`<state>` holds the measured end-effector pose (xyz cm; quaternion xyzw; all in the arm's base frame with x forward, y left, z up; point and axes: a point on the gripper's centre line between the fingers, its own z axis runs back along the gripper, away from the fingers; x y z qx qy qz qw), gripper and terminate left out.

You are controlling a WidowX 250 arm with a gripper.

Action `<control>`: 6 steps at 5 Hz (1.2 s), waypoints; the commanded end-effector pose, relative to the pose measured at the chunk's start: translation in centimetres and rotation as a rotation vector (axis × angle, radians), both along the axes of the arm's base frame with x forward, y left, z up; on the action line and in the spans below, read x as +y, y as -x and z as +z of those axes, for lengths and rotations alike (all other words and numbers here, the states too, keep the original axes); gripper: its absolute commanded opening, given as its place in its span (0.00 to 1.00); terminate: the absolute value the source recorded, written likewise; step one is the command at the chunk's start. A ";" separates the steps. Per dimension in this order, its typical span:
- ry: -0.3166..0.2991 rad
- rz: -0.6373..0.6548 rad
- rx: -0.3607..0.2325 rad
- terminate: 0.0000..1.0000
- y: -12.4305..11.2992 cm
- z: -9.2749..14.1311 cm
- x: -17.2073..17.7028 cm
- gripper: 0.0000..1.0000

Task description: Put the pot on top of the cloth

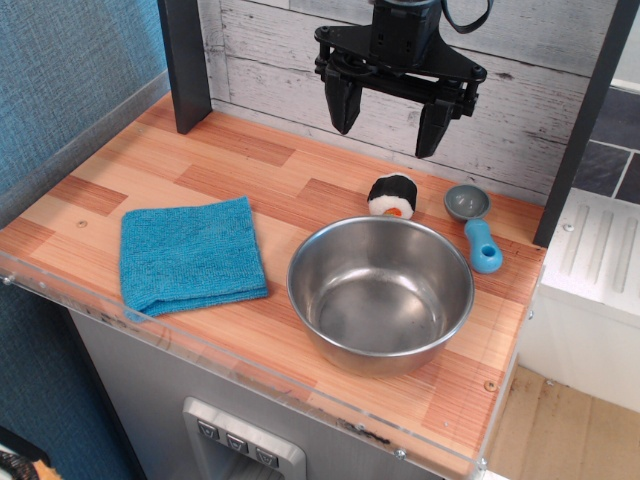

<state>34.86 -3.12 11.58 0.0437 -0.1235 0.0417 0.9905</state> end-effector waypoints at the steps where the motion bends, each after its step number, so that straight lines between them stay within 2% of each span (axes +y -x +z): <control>1: 0.000 0.000 0.000 0.00 0.0 0.0 0.0 1.00; 2: -0.016 -0.019 -0.003 0.00 2.0 0.5 0.4 1.00; 4: 0.004 -0.014 -0.036 0.00 4.8 1.1 1.4 1.00; 5: 0.065 -0.008 -0.033 0.00 6.0 -1.0 1.9 1.00; 6: 0.123 0.000 -0.045 0.00 6.1 -3.0 1.7 1.00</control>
